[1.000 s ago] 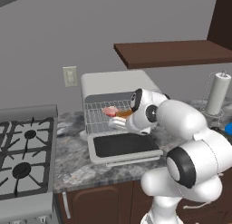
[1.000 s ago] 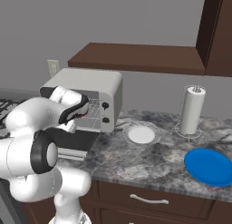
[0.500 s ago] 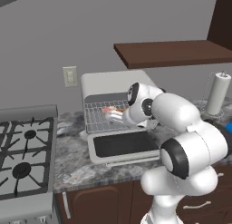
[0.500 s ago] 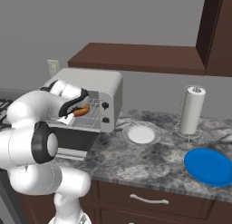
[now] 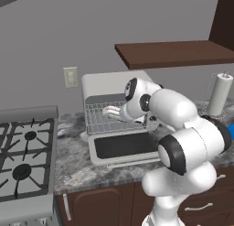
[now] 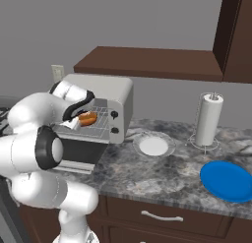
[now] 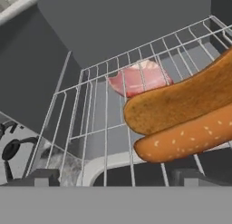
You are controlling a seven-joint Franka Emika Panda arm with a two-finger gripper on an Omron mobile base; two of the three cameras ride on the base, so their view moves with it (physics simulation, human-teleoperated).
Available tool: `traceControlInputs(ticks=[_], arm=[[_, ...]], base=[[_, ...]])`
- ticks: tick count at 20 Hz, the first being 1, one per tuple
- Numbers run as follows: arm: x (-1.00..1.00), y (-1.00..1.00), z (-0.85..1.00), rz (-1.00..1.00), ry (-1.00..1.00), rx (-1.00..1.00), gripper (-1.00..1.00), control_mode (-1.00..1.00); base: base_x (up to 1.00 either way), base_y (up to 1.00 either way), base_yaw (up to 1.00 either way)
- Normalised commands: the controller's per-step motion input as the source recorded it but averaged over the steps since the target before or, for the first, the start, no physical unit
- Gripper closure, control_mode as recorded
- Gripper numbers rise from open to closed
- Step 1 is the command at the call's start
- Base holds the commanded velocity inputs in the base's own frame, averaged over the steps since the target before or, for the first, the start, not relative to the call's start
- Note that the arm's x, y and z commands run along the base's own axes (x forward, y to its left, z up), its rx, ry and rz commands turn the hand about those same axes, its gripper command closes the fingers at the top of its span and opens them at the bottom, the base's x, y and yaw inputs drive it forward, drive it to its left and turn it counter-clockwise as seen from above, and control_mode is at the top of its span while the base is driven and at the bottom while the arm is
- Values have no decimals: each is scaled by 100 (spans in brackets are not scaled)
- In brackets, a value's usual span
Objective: Open the toaster oven door. Place the hotdog bun on the top rack in the toaster oven and place the steak on the bottom rack.
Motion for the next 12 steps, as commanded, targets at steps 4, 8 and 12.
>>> traceControlInputs(ticks=[4,8,12], arm=[[-36,16,32,4,26,0,-100,-100],[-42,8,29,1,27,0,-100,-100],[-29,7,26,4,32,-4,-100,-100]], base=[[0,0,0],[0,0,0],[0,0,0]])
